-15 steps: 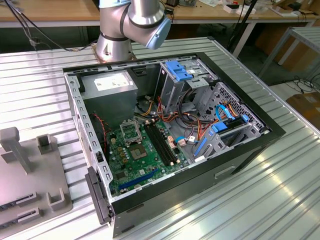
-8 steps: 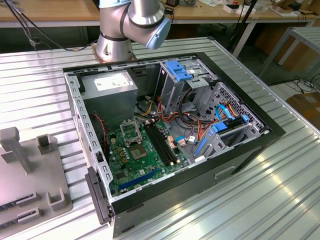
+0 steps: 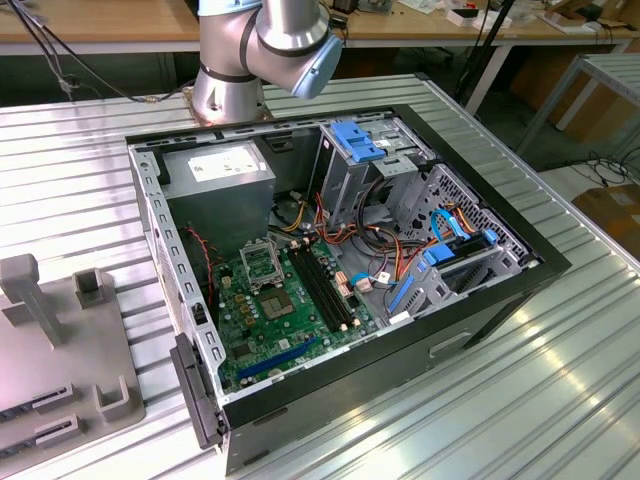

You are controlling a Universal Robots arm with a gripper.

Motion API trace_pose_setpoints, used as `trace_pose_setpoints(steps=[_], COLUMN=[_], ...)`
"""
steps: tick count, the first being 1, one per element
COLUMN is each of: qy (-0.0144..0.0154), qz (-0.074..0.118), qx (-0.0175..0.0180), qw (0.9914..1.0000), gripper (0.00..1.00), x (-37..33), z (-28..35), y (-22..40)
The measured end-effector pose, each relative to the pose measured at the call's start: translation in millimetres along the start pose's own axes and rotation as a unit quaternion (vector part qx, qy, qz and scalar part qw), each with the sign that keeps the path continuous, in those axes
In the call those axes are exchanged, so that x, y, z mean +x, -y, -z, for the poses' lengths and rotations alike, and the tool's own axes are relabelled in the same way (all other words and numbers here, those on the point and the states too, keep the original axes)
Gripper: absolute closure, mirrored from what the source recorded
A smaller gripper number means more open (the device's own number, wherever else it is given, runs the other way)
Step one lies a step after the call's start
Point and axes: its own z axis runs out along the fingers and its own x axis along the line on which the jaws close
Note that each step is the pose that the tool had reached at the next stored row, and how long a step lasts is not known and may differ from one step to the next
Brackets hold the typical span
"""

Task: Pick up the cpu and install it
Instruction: 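Pick up the cpu and move it towards the insertion slot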

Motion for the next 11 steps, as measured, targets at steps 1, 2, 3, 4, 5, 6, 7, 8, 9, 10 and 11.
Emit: trace_pose_setpoints(steps=[1, 2, 3, 4, 5, 6, 7, 8, 9, 10, 11], qy=[0.0000, 0.0000, 0.0000, 0.0000, 0.0000, 0.0000, 0.0000, 0.0001, 0.0000, 0.0000, 0.0000], qz=[0.000, 0.000, 0.000, 0.000, 0.000, 0.000, 0.000, 0.000, 0.000, 0.000, 0.000], qx=[0.0000, 0.0000, 0.0000, 0.0000, 0.0000, 0.0000, 0.0000, 0.0000, 0.0000, 0.0000, 0.0000], qw=[1.00000, 1.00000, 1.00000, 1.00000, 1.00000, 1.00000, 1.00000, 1.00000, 1.00000, 1.00000, 1.00000], gripper=[0.53, 0.53, 0.53, 0.53, 0.53, 0.53, 0.53, 0.53, 0.53, 0.53, 0.53], x=[0.0, 0.0, 0.0, 0.0, 0.0, 0.0, 0.0, 0.0, 0.1, 0.1, 0.1], z=[0.1, 0.2, 0.3, 0.5, 0.7, 1.6, 3.7, 7.4, 10.8, 11.2, 11.5], y=[0.0, 0.0, 0.0, 0.0, 0.0, 0.0, 0.0, 0.0, 0.0, 0.0, 0.0])
